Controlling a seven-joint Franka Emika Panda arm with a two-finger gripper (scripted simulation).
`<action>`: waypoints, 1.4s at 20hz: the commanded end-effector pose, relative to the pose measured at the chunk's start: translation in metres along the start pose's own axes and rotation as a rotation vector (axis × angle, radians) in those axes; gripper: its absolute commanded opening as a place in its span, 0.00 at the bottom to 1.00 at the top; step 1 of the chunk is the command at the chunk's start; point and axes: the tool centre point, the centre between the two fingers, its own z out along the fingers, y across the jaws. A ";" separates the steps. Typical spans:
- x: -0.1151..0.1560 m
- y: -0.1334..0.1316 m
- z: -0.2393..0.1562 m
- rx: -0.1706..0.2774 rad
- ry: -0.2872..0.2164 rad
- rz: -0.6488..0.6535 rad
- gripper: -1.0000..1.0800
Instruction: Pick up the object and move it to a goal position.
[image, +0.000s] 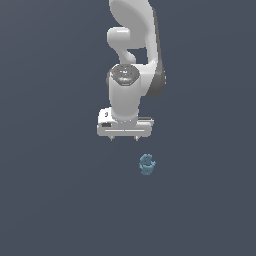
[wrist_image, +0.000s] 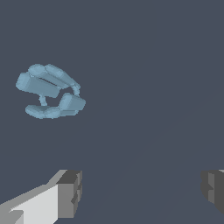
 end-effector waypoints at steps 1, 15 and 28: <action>0.000 0.000 0.000 0.000 0.000 0.000 0.96; -0.001 0.007 0.008 -0.033 -0.013 -0.008 0.96; 0.040 -0.047 0.021 -0.008 0.003 -0.185 0.96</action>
